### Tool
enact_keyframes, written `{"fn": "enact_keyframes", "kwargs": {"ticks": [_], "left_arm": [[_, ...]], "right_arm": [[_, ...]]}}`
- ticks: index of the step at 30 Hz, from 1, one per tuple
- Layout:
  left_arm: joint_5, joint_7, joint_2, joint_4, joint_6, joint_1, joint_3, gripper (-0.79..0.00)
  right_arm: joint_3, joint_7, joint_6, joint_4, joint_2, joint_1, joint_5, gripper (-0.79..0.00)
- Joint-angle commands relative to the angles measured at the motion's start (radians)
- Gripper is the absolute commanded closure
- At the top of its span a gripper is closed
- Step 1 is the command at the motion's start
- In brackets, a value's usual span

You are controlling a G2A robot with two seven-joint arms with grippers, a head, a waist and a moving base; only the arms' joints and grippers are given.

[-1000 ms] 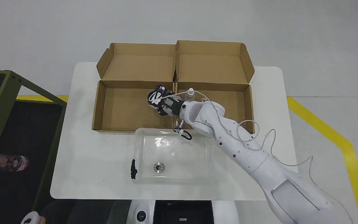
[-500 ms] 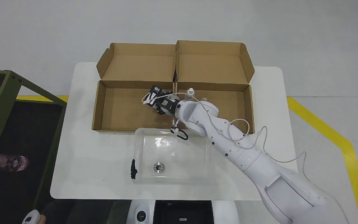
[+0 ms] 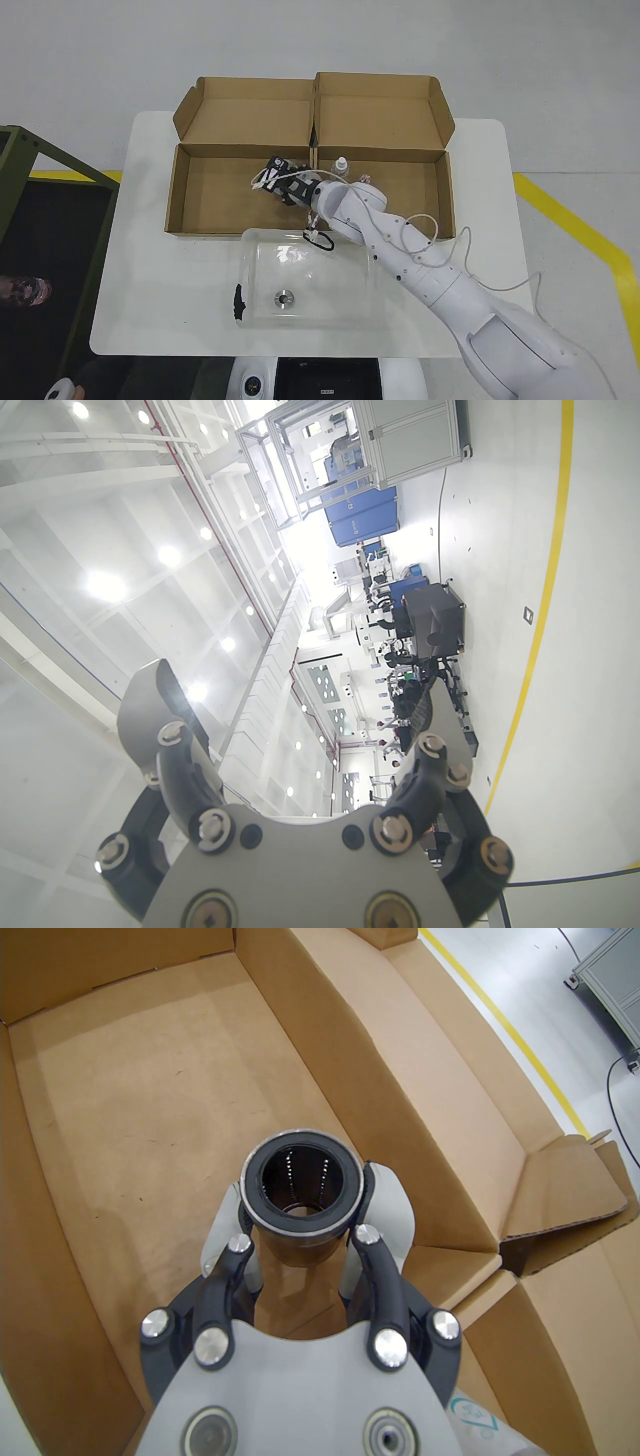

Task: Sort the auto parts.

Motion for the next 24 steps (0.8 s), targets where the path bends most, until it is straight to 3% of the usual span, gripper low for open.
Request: {"fn": "enact_keyframes", "kwargs": {"ticks": [1, 2, 4, 6, 11, 19, 20, 21, 24], "left_arm": [[0.0, 0.0, 0.0, 0.0, 0.0, 0.0, 0.0, -0.785], [0.0, 0.0, 0.0, 0.0, 0.0, 0.0, 0.0, -0.785], [0.0, 0.0, 0.0, 0.0, 0.0, 0.0, 0.0, -0.785], [0.0, 0.0, 0.0, 0.0, 0.0, 0.0, 0.0, -0.785], [0.0, 0.0, 0.0, 0.0, 0.0, 0.0, 0.0, -0.785], [0.0, 0.0, 0.0, 0.0, 0.0, 0.0, 0.0, -0.785], [0.0, 0.0, 0.0, 0.0, 0.0, 0.0, 0.0, -0.785], [0.0, 0.0, 0.0, 0.0, 0.0, 0.0, 0.0, -0.785], [0.0, 0.0, 0.0, 0.0, 0.0, 0.0, 0.0, -0.785]], "right_arm": [[0.007, -0.003, -0.002, -0.003, 0.001, -0.005, -0.007, -0.56], [0.012, -0.004, -0.004, -0.005, 0.001, -0.008, -0.011, -0.628], [0.021, -0.006, -0.008, -0.011, 0.003, -0.015, -0.015, -0.683], [0.031, -0.013, -0.016, -0.028, 0.005, -0.022, -0.021, -0.68], [0.063, -0.033, -0.06, -0.108, 0.014, -0.052, -0.018, -0.606], [0.12, -0.028, -0.179, -0.296, 0.04, -0.133, -0.004, -0.594], [0.129, -0.022, -0.199, -0.326, 0.045, -0.148, -0.004, -0.57], [0.139, -0.018, -0.216, -0.358, 0.051, -0.163, -0.007, -0.483], [0.173, -0.004, -0.262, -0.438, 0.069, -0.217, -0.014, -0.462]]}}
